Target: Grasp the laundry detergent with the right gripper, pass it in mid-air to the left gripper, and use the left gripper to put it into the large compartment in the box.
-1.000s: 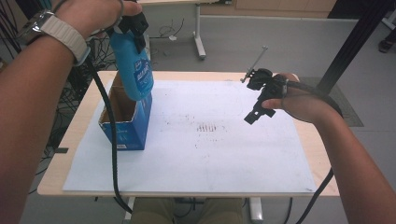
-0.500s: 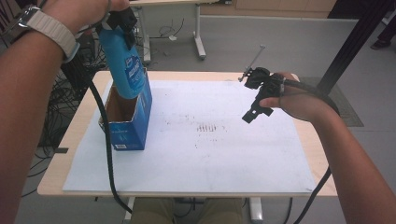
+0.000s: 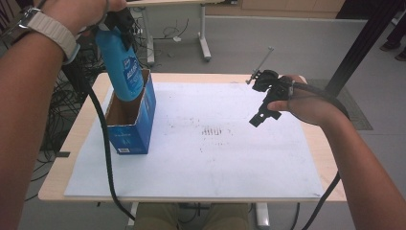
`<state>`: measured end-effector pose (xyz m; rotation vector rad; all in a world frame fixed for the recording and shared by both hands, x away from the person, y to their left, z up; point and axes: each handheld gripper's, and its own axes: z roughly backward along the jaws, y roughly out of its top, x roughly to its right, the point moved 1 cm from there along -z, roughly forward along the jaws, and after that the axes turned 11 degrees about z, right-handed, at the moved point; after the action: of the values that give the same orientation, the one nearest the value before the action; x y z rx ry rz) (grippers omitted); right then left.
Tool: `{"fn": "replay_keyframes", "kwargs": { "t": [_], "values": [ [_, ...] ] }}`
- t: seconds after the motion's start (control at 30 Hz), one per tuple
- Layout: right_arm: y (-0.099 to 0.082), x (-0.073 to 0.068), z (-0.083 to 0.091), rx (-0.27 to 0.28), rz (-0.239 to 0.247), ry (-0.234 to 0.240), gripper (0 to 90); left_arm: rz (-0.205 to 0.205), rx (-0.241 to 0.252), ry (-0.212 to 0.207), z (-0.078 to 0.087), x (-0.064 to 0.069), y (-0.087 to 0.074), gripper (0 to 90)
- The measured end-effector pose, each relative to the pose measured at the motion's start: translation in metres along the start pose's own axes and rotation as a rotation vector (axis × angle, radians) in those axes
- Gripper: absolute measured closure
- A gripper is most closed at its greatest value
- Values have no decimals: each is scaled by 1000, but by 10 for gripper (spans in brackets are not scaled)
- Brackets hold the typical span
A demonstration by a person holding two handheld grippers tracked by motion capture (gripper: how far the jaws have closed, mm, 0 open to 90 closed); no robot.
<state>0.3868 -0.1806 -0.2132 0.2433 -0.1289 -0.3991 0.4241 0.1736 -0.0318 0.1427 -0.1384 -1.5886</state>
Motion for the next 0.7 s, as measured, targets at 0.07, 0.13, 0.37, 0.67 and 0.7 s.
{"fn": "replay_keyframes", "kwargs": {
  "t": [0.07,0.13,0.37,0.67,0.7],
  "values": [
    [0,0,0,2,-1,0,86,8,1,1,0,-2,0,376],
    [1,0,0,2,0,0,85,14,3,3,0,-4,0,376],
    [3,0,0,4,8,0,85,40,5,9,-2,-11,1,376],
    [4,-1,-1,3,10,1,85,79,14,10,-7,-22,0,376],
    [4,-1,-1,4,8,1,85,81,11,13,-7,-23,0,376]
  ]
}}
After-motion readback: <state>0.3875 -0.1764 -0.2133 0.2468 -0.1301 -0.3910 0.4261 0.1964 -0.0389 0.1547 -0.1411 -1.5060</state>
